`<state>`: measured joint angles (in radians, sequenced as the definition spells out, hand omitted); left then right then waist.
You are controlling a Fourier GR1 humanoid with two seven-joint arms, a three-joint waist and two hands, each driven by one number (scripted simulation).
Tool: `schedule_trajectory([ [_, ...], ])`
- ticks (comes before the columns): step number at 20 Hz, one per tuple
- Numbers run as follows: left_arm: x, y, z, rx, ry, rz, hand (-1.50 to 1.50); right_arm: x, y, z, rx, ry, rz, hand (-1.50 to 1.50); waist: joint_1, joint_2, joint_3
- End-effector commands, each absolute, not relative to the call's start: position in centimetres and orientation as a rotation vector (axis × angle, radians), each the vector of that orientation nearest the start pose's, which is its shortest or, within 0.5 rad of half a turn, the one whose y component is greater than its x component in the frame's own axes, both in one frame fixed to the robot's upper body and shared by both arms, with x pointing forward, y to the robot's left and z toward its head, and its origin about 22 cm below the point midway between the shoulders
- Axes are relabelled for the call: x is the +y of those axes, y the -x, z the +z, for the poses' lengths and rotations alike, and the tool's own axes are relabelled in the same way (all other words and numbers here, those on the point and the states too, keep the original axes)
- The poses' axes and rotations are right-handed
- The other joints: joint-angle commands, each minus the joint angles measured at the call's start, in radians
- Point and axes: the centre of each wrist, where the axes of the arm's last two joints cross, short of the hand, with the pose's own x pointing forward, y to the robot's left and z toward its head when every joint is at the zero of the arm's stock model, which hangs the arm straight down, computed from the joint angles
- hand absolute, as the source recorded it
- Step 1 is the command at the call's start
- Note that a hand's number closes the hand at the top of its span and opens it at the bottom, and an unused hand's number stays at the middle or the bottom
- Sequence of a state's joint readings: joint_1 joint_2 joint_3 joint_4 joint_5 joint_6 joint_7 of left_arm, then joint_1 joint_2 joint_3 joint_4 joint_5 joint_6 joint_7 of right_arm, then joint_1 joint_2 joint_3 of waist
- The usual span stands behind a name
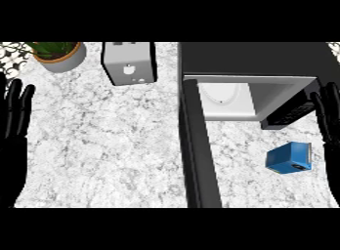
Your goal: Pick up the milk, place it into the microwave and close the microwave
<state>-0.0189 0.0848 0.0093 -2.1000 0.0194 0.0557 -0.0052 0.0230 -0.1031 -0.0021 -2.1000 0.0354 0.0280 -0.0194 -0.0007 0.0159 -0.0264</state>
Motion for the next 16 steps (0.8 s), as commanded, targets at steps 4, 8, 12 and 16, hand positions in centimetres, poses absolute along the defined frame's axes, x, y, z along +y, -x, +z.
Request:
schedule_trajectory([
  [4,20.5,-18.4,12.9,-2.084,-0.117,-0.035,-1.5,-23.1,-20.9,14.4,-2.088,0.134,0.048,-1.5,0.004,-0.018,0.026],
  [8,20.4,-17.4,12.5,-1.966,0.001,0.092,-1.5,-21.6,-19.5,13.3,-1.996,-0.207,0.056,-1.5,0.006,-0.02,0.027],
  [12,21.7,-13.7,12.8,-1.959,-0.005,0.083,-1.5,-21.9,-18.2,13.1,-1.992,-0.206,0.037,-1.5,0.007,-0.019,0.026],
  [16,20.8,-12.6,11.0,-1.966,0.01,0.089,-1.5,-21.9,-17.9,14.7,-1.976,-0.199,0.031,-1.5,0.005,-0.018,0.026],
])
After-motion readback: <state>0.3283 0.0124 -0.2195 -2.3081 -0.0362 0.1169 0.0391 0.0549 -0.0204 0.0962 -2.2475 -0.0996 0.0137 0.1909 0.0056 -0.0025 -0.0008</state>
